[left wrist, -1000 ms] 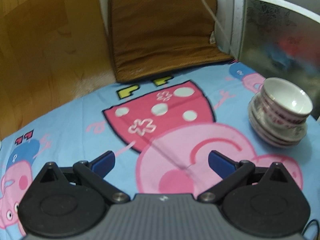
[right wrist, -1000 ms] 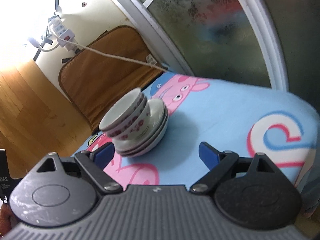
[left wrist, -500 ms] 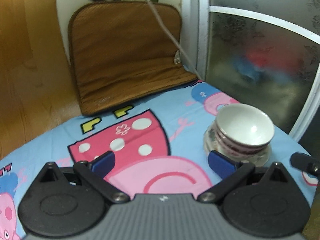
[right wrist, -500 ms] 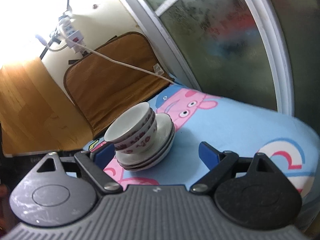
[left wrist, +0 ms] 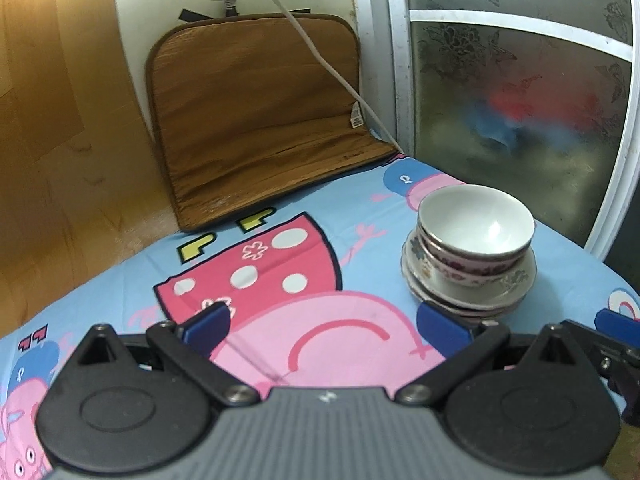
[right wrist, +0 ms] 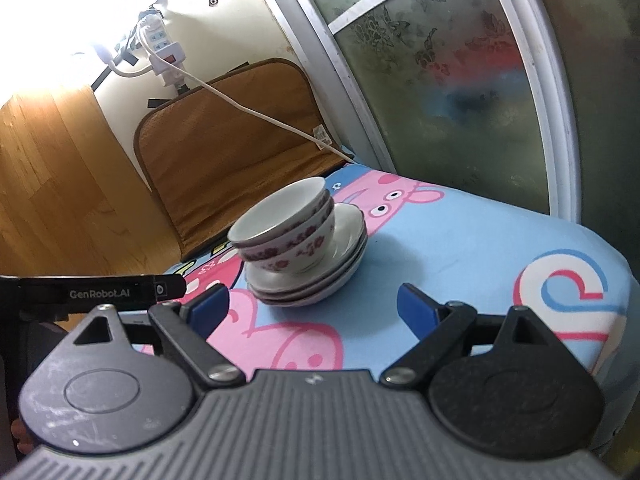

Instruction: Organize plates and bowls

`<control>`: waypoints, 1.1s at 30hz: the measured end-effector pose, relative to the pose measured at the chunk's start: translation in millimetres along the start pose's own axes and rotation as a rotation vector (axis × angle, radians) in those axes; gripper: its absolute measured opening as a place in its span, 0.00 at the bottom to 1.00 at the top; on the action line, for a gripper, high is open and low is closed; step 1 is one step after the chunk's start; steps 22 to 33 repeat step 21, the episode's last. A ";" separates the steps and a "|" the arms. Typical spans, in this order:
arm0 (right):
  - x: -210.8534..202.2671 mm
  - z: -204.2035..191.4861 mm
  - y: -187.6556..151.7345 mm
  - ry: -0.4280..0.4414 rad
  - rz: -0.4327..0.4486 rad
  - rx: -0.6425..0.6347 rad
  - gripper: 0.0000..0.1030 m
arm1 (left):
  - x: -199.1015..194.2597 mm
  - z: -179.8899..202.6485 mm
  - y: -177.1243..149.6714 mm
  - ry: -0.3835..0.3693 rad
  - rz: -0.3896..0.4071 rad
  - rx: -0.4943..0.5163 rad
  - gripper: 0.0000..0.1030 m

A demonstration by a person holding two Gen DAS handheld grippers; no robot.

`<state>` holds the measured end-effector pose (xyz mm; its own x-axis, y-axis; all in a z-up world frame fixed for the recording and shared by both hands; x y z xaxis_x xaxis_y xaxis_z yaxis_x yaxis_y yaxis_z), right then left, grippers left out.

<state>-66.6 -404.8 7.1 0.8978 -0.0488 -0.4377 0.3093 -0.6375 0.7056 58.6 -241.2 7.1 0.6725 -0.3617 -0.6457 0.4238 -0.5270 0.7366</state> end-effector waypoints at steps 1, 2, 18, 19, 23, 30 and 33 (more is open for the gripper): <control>-1.8 -2.2 -1.0 0.001 0.001 -0.001 0.90 | -2.3 -0.9 -1.5 0.004 0.000 -0.002 1.00; -3.4 -4.4 -2.1 0.002 0.001 -0.002 0.90 | -5.8 -1.9 -3.2 0.009 0.002 -0.001 1.00; -32.9 -38.7 -20.4 0.007 0.014 -0.077 0.90 | -56.9 -1.7 -21.5 -0.050 0.099 0.006 1.00; -34.2 -39.8 -21.0 0.004 0.017 -0.081 0.90 | -58.9 -2.0 -22.1 -0.049 0.103 0.005 1.00; -36.2 -41.2 -22.0 -0.003 0.021 -0.086 0.90 | -62.4 -2.8 -22.9 -0.041 0.111 0.008 1.00; -36.2 -41.2 -22.0 -0.003 0.021 -0.086 0.90 | -62.4 -2.8 -22.9 -0.041 0.111 0.008 1.00; -36.2 -41.2 -22.0 -0.003 0.021 -0.086 0.90 | -62.4 -2.8 -22.9 -0.041 0.111 0.008 1.00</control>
Point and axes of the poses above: each gripper's, at about its wrist camera, not at the fingertips, and x roughly the way its jaws point, z to its right, y to its top, the point moved 8 cm from there along x, roughly the way its jaws point, and after that the axes turned 6 degrees about x, right-handed, at the moved point
